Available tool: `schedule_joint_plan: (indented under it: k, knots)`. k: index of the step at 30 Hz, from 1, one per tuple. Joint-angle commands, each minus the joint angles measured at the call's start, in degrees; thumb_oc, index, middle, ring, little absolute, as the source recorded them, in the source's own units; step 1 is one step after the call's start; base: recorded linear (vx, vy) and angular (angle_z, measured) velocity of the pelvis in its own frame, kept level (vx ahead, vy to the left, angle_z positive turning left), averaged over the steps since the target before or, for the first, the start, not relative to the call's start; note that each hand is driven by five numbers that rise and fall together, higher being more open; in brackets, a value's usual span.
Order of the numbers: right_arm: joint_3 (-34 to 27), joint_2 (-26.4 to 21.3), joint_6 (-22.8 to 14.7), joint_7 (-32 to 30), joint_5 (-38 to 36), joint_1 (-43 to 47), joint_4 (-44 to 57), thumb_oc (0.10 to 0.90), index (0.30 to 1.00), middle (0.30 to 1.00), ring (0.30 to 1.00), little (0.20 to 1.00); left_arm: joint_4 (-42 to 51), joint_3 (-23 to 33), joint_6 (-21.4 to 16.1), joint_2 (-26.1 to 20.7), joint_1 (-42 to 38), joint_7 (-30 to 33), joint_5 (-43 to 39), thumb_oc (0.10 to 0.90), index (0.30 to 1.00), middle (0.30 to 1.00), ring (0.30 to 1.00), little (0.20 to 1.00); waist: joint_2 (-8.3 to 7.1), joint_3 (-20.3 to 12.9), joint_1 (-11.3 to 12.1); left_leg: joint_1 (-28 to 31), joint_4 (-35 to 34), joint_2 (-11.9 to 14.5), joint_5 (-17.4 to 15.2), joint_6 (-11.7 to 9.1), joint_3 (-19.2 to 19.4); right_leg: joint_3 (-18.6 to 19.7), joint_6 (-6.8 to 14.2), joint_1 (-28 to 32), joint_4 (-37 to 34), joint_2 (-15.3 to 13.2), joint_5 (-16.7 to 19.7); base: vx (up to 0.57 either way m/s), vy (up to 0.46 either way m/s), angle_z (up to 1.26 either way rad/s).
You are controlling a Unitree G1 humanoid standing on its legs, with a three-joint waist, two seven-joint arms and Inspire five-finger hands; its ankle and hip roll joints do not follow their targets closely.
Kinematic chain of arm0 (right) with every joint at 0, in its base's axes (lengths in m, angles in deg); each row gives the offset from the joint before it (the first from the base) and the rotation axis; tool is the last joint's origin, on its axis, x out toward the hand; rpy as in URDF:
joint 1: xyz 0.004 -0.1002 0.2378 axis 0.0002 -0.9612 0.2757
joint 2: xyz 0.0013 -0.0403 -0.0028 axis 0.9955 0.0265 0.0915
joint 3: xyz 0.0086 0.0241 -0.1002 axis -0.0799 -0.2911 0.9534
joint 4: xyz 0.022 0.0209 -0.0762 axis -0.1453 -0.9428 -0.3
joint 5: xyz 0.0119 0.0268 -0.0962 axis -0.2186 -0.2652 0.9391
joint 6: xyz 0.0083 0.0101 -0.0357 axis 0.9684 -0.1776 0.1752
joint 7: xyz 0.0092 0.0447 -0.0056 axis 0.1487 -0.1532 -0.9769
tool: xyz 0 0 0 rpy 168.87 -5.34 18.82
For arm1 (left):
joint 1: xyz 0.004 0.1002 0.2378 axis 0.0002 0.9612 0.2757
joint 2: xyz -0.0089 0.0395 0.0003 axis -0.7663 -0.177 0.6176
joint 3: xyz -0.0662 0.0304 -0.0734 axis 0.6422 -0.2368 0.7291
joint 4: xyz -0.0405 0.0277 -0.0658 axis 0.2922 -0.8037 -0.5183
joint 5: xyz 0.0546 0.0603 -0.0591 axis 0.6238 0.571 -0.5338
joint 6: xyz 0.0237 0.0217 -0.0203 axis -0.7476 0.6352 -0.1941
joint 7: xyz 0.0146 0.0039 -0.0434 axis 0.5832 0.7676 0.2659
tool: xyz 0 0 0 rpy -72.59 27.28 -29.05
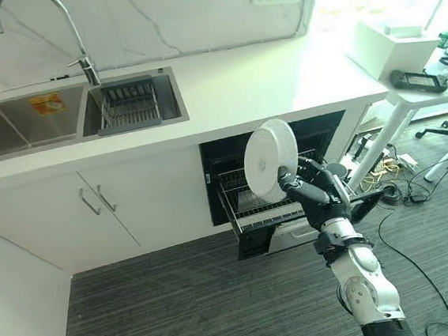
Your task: Place the dishes in the dishwasher.
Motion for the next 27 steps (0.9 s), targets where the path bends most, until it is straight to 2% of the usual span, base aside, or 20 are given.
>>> schedule_joint_plan:
  k: [1,5,7,9,10,11,12,13,15,17,19,23,27]
  knots:
    - [-4.4,-1.4,-8.2,1.2,1.0,9.7,3.9,0.4,0.3,0.3,0.3,0.3,0.5,-1.9,-1.7,1.1,-1.7,-2.5,1.3,0.8,0.9,0.9,0.9,0.9,0.87,-1.6,-0.1,2.4,0.8,2.1,-7.4,-2.5,-3.6,3.6,6.9,4.5,-4.9,-1.9,-2.5,0.05,0.192,0.02]
    - [-4.7,-1.5,-9.6,0.0,1.6,11.6,1.1,0.4,0.3,0.3,0.3,0.3,-0.1,-2.0,-2.2,1.3,-1.8,-2.7,1.4,0.8,0.9,0.9,0.9,0.9,0.33,-1.5,0.9,2.9,0.8,0.6,-8.1,-1.7,-4.0,2.9,7.6,5.0,-4.9,-2.9,-1.9,0.02,0.197,0.05]
    - [-5.3,-1.0,-11.3,-1.9,2.3,12.3,-0.4,0.4,0.3,0.3,0.3,0.3,-0.4,-1.7,-2.5,1.3,-2.1,-3.0,1.6,0.8,0.9,0.9,0.9,0.9,-0.14,-1.0,1.8,3.4,0.8,-1.2,-8.8,-0.7,-4.8,2.2,8.1,5.8,-4.9,-4.4,-0.5,0.03,0.288,0.09]
    - [-6.5,0.1,-12.6,-3.3,2.9,12.2,-2.5,0.4,0.3,0.3,0.3,0.3,-0.3,-1.7,-2.3,0.9,-2.4,-2.9,3.1,0.8,0.9,0.9,0.9,0.9,-0.6,-0.6,2.6,3.8,0.8,-3.4,-9.6,0.7,-6.4,1.2,8.1,7.8,-4.9,-5.5,3.3,0.09,0.261,0.18]
    - [-6.8,0.5,-13.3,-3.5,3.1,11.8,-3.3,0.4,0.3,0.3,0.3,0.3,0.1,-1.7,-2.0,0.3,-2.5,-3.1,3.8,0.8,0.9,0.9,0.9,0.9,-0.41,-0.4,2.4,3.9,0.8,-4.2,-9.8,1.7,-7.5,1.7,7.9,9.5,-4.9,-4.5,6.6,0.13,0.158,0.21]
    - [-6.9,0.5,-14.2,-4.0,3.8,11.2,-3.8,0.4,0.3,0.3,0.3,0.3,1.1,-2.2,-1.5,-0.5,-2.6,-3.2,4.9,0.8,0.9,0.9,0.9,0.9,0.16,0.3,1.6,4.1,0.8,-5.0,-9.7,2.9,-9.4,3.6,7.5,9.5,-4.9,-2.1,9.4,0.1,0.016,0.21]
    - [-7.1,0.1,-15.1,-4.1,4.5,11.3,-5.0,0.4,0.3,0.3,0.3,0.3,2.1,-3.8,-1.2,-1.4,-3.2,-2.2,4.8,0.8,0.9,0.9,0.9,0.9,-0.38,1.2,0.6,3.7,0.8,-5.6,-9.6,2.9,-9.8,6.7,7.0,4.7,-4.9,-2.3,7.8,0.1,-0.206,0.22]
    - [-7.4,-0.8,-15.0,-3.4,5.5,13.0,-7.5,0.4,0.3,0.3,0.3,0.3,4.1,-2.6,1.7,-3.1,-4.4,-0.5,1.2,0.8,0.9,0.9,0.9,0.9,-1.22,2.1,0.4,4.7,0.8,-5.6,-10.5,2.2,-8.3,7.3,8.3,-2.8,-4.9,-4.1,9.3,0.08,-0.312,0.18]
    - [-8.2,-3.3,-14.1,-3.4,6.4,13.3,-9.0,0.4,0.3,0.3,0.3,0.3,4.4,-1.7,2.1,-3.4,-4.6,-0.3,2.6,0.8,0.9,0.9,0.9,0.9,-1.34,2.0,0.7,4.4,0.8,-4.6,-10.7,2.2,-8.2,8.5,7.9,-0.9,-4.9,-2.1,4.8,0.09,-0.323,-0.06]
    - [-9.0,-5.0,-12.1,-2.7,5.2,12.8,-9.5,0.4,0.3,0.3,0.3,0.3,4.3,-1.0,2.8,-3.0,-4.2,0.7,2.2,0.8,0.9,0.9,0.9,0.9,-1.45,1.2,0.5,4.8,0.8,-3.3,-10.4,1.3,-7.2,7.7,7.9,-0.5,-4.9,-1.4,3.0,0.07,-0.214,0.05]
    - [-9.2,-5.8,-10.6,-2.6,7.0,12.8,-10.4,0.4,0.3,0.3,0.3,0.3,4.5,0.3,4.5,-2.0,-3.5,0.3,1.6,0.8,0.9,0.9,0.9,0.9,-1.35,0.2,0.5,5.5,0.8,-2.1,-10.6,0.5,-6.0,6.7,7.5,0.2,-4.9,-1.3,1.3,0.12,-0.143,0.25]
    - [-9.2,-7.7,-7.9,-3.1,9.2,12.8,-11.6,0.4,0.3,0.3,0.3,0.3,2.9,0.1,2.4,0.2,-1.3,-0.7,3.4,0.8,0.9,0.9,0.9,0.9,-0.6,-0.7,0.6,6.0,0.8,-0.2,-9.8,-0.8,-4.7,5.9,6.3,1.7,-4.9,-0.4,-0.4,0.1,-0.094,0.0]
    - [-7.9,-10.0,-6.4,-4.7,12.5,15.5,-15.8,0.4,0.3,0.3,0.3,0.3,1.2,-0.8,0.6,1.3,-1.0,-1.0,3.4,0.8,0.9,0.9,0.9,0.9,0.01,-0.9,0.7,5.4,0.8,0.7,-9.2,-2.1,-4.9,5.3,6.1,2.3,-4.9,-0.4,-1.1,0.06,-0.081,0.1]
